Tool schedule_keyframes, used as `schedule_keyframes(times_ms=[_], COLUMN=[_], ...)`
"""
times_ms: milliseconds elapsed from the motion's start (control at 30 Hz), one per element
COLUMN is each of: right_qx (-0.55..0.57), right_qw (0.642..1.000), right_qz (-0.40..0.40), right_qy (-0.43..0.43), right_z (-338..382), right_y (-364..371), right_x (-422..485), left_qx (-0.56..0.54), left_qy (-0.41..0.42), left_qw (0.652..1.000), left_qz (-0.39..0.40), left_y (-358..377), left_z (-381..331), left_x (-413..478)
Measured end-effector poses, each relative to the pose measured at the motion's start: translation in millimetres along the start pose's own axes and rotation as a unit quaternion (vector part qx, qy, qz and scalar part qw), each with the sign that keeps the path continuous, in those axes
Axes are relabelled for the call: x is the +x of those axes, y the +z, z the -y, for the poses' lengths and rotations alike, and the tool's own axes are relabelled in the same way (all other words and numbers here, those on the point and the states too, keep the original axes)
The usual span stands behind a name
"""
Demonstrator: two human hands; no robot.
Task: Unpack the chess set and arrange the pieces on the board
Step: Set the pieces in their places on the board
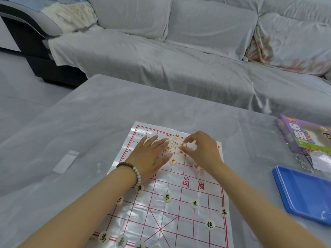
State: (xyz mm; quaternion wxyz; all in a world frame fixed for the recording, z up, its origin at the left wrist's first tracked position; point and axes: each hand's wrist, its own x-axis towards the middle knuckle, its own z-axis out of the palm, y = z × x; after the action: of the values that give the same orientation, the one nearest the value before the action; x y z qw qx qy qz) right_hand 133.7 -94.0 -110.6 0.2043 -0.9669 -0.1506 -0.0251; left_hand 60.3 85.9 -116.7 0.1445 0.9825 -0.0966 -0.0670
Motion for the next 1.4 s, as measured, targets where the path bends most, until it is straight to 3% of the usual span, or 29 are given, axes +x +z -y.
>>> schedule_keyframes(times_ms=[200,333,567,900,1400], right_qx=[-0.008,-0.045,-0.074,-0.070,-0.023], right_qw=[0.998,0.998,0.997,0.996,0.997], right_qz=[-0.011,-0.006,0.022,-0.033,-0.022], right_qy=[0.054,0.047,0.029,0.044,0.065], right_z=[-60,-81,-86,-88,-87], right_y=[-30,-34,-24,-12,-9], right_x=[3,5,14,15,17], left_qx=[0.016,0.026,0.042,0.039,0.031], left_qy=[0.027,0.047,0.081,0.080,0.085], left_qw=[0.999,0.998,0.995,0.995,0.995], left_qz=[0.016,0.024,0.041,0.047,0.043], left_y=[3,8,15,23,25], left_z=[-24,-45,-67,-64,-61], left_x=[24,41,57,57,58])
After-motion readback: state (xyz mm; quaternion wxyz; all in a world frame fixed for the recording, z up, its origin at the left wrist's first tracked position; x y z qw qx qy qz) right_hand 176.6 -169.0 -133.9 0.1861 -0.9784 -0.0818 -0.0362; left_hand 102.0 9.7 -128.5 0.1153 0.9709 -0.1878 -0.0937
